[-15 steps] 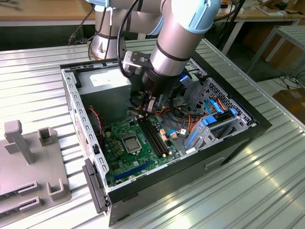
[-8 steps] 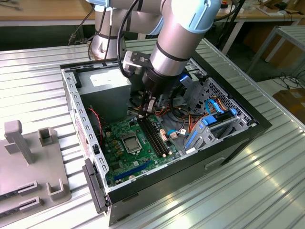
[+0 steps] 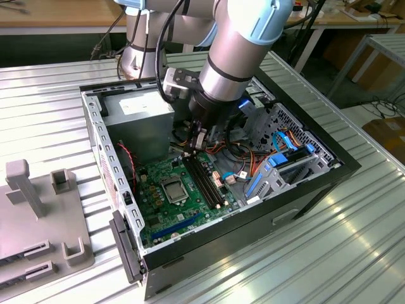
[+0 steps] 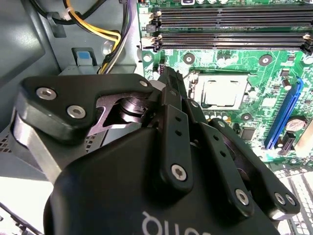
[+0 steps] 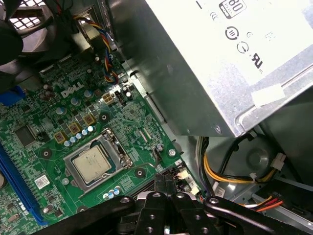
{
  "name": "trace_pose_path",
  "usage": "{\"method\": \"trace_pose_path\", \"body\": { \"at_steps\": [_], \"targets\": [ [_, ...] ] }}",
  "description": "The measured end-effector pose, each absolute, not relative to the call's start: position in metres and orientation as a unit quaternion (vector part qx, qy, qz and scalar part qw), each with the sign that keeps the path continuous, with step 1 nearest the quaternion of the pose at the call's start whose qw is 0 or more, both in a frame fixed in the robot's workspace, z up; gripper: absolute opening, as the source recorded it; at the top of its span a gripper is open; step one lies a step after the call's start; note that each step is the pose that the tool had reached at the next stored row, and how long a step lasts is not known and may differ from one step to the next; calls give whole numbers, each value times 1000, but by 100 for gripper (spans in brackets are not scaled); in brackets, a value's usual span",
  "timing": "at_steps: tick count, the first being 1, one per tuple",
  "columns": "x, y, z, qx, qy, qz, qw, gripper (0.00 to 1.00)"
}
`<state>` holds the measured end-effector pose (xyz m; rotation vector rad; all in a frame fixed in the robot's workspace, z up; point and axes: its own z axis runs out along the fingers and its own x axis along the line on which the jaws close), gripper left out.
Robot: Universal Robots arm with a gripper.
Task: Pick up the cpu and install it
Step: 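Install the first cpu locking lever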
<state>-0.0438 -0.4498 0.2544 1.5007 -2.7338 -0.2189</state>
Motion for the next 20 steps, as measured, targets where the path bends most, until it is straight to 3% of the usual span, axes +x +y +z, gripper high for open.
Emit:
{"method": "trace_pose_path", "body": {
  "at_steps": [20],
  "targets": [
    [-53,-449,243,493,-867,-66,11,11]
  ]
}}
